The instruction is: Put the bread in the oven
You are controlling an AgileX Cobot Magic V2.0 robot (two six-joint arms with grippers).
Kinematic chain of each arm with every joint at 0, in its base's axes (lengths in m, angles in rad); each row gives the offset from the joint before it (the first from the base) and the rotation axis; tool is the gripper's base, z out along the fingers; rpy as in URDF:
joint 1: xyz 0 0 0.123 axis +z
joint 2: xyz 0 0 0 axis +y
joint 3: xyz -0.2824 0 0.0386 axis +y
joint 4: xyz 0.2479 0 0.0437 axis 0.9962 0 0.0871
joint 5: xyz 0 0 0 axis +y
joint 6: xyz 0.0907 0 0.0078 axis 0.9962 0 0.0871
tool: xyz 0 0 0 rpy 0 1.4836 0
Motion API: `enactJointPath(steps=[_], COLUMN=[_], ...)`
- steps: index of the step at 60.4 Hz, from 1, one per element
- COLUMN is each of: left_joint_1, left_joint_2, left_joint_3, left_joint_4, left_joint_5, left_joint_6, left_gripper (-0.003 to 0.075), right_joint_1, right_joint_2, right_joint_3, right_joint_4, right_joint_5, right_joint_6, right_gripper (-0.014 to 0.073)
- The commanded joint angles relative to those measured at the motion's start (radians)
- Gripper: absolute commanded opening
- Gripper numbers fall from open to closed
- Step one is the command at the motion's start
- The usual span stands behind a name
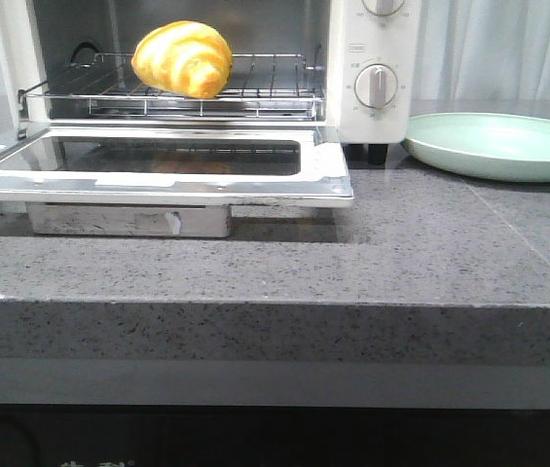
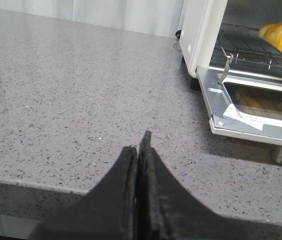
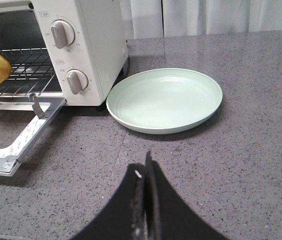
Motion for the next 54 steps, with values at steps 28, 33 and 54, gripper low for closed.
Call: enactJointPath(steps=[28,33,54], left_joint_1=[0.0,0.0,0.0], left_joint_2=[-0.01,-0.01,-0.01], left_joint_3=[0.007,0.007,0.007], left_joint_4=[-0.01,-0.01,-0.01], left_joint_5=[-0.087,-0.087,-0.087], left_joint_6=[-0.006,-0.006,-0.006], left_gripper=[-0.002,-0.002,-0.002], right_joint_1=[-0.004,-0.004,-0.004], right_joint_2=[0.009,0.009,-0.024], right_joint_3=[-0.024,-0.024,0.068], right_joint_4=[-0.006,-0.006,-0.036], right_joint_5=[-0.087,-0.087,-0.196], right_joint_6=[-0.008,-0.008,-0.088], right_gripper=[-0.0068,-0.0068,-0.0068])
